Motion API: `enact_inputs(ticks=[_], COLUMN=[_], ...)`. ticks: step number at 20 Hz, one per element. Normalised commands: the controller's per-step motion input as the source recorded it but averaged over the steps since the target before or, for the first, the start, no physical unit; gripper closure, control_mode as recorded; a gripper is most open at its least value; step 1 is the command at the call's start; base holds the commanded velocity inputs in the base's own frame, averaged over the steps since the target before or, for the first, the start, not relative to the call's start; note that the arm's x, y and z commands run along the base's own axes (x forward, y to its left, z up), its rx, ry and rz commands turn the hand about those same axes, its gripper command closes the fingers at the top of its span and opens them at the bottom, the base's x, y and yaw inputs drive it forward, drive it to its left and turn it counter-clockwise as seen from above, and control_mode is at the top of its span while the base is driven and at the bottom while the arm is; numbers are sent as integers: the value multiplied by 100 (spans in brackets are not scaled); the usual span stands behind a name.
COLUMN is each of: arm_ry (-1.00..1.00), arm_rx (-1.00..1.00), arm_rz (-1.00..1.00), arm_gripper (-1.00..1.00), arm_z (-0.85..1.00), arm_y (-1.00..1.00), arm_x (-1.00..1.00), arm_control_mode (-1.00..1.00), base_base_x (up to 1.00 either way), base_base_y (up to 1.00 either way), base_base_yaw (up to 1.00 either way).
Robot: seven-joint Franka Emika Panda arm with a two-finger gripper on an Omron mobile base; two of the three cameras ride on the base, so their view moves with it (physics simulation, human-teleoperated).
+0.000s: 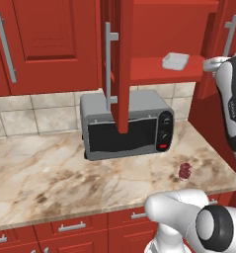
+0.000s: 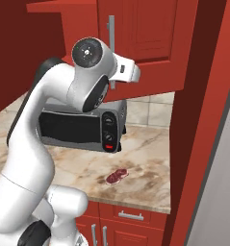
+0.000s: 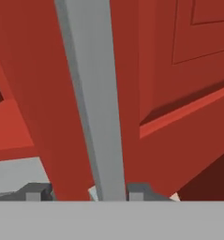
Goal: Retrieve the tupperware from the cabinet, then place the raw meat into the tupperware to avoid contamination.
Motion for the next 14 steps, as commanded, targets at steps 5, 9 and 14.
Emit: enact_inputs(ticks=[5,9,14], arm_ry=[0,0,0], arm_rx=[0,0,0], arm_rz=[1,0,0], arm_gripper=[100,100,100], arm_z=[0,0,-1], arm_y=[-37,-42,-13], arm_x=[-52,-51,-21], arm_control_mode=[-100,-100,-100], base_base_x=[0,0,0], base_base_y=[0,0,0], base_base_yaw=[0,0,0])
